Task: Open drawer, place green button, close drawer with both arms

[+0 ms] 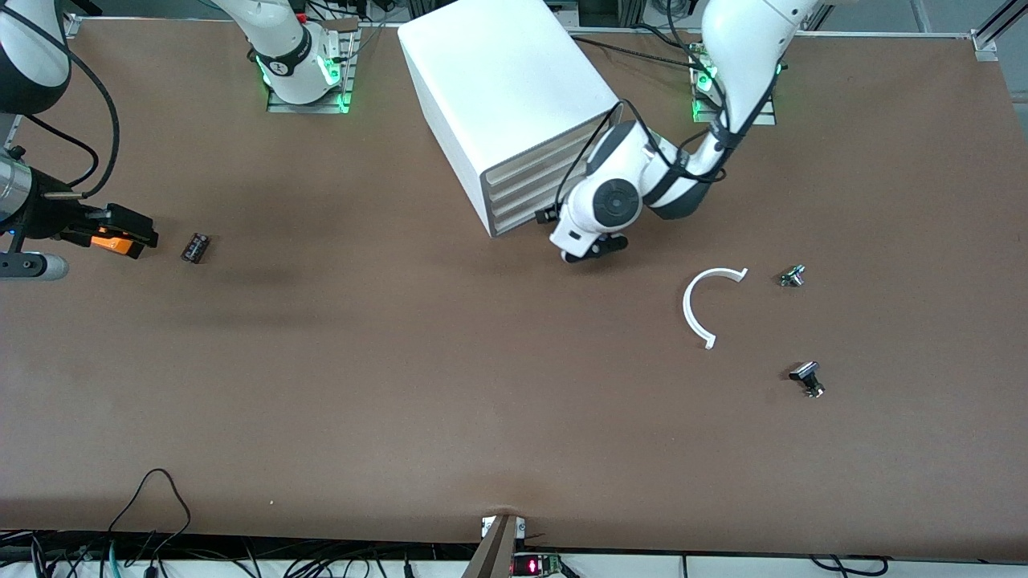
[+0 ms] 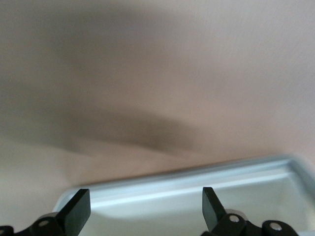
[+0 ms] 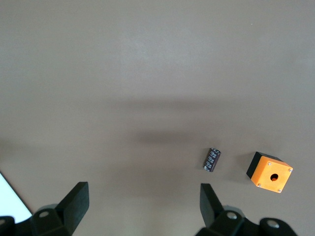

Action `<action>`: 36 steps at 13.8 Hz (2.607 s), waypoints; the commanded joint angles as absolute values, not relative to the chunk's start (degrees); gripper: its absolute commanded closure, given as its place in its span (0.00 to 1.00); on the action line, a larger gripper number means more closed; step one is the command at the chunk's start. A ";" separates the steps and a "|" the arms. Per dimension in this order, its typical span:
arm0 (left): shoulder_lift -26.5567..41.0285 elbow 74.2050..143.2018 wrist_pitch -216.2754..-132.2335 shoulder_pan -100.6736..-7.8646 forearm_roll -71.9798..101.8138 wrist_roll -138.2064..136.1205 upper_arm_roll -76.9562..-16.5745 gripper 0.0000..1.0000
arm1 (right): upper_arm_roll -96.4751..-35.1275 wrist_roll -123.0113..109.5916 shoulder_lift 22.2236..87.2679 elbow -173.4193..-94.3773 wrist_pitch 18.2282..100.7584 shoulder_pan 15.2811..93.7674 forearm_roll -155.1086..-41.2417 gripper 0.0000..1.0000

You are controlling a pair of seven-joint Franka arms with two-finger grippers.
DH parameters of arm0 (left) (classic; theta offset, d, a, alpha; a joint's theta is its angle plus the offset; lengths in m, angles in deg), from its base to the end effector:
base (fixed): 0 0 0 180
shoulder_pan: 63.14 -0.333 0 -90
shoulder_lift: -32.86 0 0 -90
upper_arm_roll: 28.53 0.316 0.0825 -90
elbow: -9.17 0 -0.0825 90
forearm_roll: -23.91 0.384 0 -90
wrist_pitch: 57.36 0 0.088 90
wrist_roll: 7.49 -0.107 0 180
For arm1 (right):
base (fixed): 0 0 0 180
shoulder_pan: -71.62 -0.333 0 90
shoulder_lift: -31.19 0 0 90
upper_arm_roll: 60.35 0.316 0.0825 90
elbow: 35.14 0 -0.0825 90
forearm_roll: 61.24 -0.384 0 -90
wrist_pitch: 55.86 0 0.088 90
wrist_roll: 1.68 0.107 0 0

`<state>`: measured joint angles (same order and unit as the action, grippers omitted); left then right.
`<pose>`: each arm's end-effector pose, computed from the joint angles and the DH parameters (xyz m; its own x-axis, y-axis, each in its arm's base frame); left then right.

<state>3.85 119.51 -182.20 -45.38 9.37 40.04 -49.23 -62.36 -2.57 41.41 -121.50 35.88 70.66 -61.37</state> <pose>0.4692 -0.3762 0.2268 0.8553 0.3054 -0.4185 0.3511 -0.9357 0.0348 0.6067 -0.0092 0.5533 0.9964 -0.0028 -0.0843 -0.0026 -1.0000 0.0027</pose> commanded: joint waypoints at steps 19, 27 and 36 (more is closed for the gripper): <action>30.74 101.99 -151.40 -64.20 20.28 -11.86 -29.23 0.00 | -61.85 -2.29 40.77 -121.98 35.98 70.74 -62.12 0.00; 30.66 102.16 -152.81 -64.55 24.88 -18.49 -29.14 0.00 | -61.67 1.72 40.95 -122.06 35.72 70.74 -61.86 0.00; 30.40 101.63 -152.89 -64.46 23.65 -16.46 -30.02 0.00 | -61.58 3.51 40.95 -121.98 35.72 70.66 -61.59 0.00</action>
<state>30.58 102.67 -153.28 -64.91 23.63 -17.16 -30.08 -61.90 2.62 41.40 -121.55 35.84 70.59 -61.41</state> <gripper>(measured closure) 0.000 0.000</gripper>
